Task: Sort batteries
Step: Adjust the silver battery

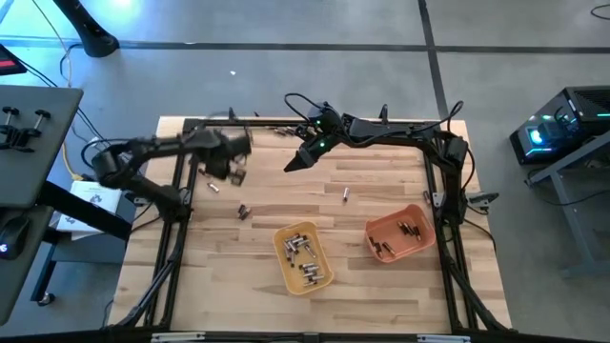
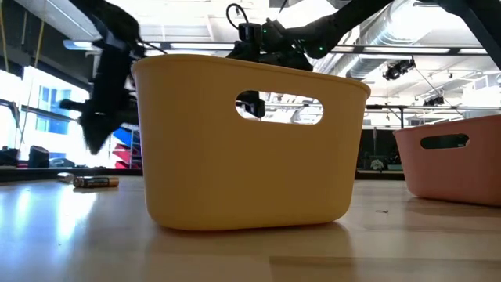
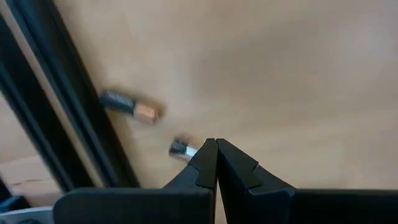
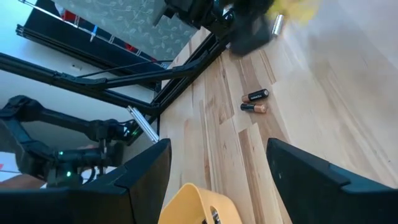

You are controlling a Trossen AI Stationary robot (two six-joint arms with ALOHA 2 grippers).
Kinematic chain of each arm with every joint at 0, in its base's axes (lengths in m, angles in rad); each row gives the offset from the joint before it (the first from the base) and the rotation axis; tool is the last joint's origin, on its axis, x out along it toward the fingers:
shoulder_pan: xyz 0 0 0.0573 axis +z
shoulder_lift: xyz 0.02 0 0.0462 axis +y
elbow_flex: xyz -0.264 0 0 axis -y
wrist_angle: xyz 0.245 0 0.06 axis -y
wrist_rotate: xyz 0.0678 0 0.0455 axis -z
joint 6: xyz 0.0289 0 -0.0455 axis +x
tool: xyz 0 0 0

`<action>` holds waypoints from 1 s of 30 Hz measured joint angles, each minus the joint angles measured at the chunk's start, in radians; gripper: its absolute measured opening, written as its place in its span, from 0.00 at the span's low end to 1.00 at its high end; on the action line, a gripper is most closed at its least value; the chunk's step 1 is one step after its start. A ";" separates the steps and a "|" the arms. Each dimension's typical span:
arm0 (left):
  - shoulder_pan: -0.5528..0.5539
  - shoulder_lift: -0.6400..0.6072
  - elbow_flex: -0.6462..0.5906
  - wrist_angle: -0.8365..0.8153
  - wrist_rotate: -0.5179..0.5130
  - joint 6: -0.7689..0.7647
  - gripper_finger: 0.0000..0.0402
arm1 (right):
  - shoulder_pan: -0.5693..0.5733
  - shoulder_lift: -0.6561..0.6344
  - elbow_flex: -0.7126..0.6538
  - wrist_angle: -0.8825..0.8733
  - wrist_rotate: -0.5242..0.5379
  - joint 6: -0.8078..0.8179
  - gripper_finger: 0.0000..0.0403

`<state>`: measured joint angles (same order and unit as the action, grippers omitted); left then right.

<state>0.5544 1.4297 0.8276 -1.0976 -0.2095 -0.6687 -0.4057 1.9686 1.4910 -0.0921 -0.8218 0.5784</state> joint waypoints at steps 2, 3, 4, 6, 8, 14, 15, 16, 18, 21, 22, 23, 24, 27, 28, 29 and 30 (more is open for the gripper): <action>-0.093 -0.054 -0.037 -0.024 -0.040 -0.033 0.00 | 0.000 0.000 0.000 0.000 0.000 0.000 0.64; -0.124 -0.086 -0.040 -0.039 -0.057 -0.061 0.00 | 0.000 0.000 0.000 0.000 0.000 0.000 0.64; -0.146 -0.117 -0.040 -0.050 -0.071 -0.089 0.00 | 0.000 0.000 0.000 0.000 0.000 -0.001 0.64; -0.170 -0.159 -0.051 -0.076 -0.071 -0.112 0.00 | 0.001 0.000 0.000 0.000 0.000 -0.001 0.64; -0.171 -0.161 -0.082 -0.152 -0.015 -0.117 0.00 | 0.001 0.000 0.000 0.000 0.000 -0.003 0.64; -0.164 -0.107 -0.192 -0.124 0.058 -0.264 0.00 | 0.001 0.000 0.000 0.001 0.000 0.000 0.64; -0.162 -0.088 -0.207 -0.116 0.042 -0.277 0.00 | 0.001 0.000 0.000 0.001 0.000 0.000 0.64; -0.156 -0.068 -0.218 -0.108 0.019 -0.288 0.00 | 0.001 0.000 0.000 0.001 0.000 0.005 0.64; -0.140 -0.034 -0.229 -0.101 -0.031 -0.314 0.00 | 0.001 0.000 0.000 0.003 0.000 0.019 0.64; -0.115 0.002 -0.231 -0.085 -0.088 -0.367 0.00 | 0.002 0.000 0.000 0.005 0.001 0.024 0.64; -0.111 0.006 -0.231 -0.055 -0.092 -0.370 0.00 | 0.003 0.000 0.000 0.005 0.003 0.024 0.64; -0.105 0.012 -0.231 -0.017 -0.084 -0.357 0.00 | 0.003 0.000 0.000 0.005 0.003 0.027 0.64; -0.101 0.016 -0.231 0.018 -0.065 -0.339 0.00 | 0.003 0.000 0.000 0.005 0.005 0.033 0.64; -0.102 0.027 -0.230 0.100 0.006 -0.334 0.00 | 0.003 0.000 0.000 0.005 0.006 0.047 0.64; -0.107 0.028 -0.230 0.102 0.008 -0.351 0.00 | 0.003 0.000 0.000 0.005 0.006 0.050 0.64; -0.113 0.027 -0.228 0.100 0.007 -0.373 0.00 | 0.003 0.000 0.000 0.005 0.006 0.051 0.64; -0.119 0.028 -0.222 0.094 0.010 -0.391 0.00 | 0.003 0.000 0.000 0.005 0.006 0.051 0.64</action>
<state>0.4350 1.4574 0.6058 -1.0039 -0.1994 -1.0597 -0.4030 1.9686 1.4911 -0.0868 -0.8155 0.6299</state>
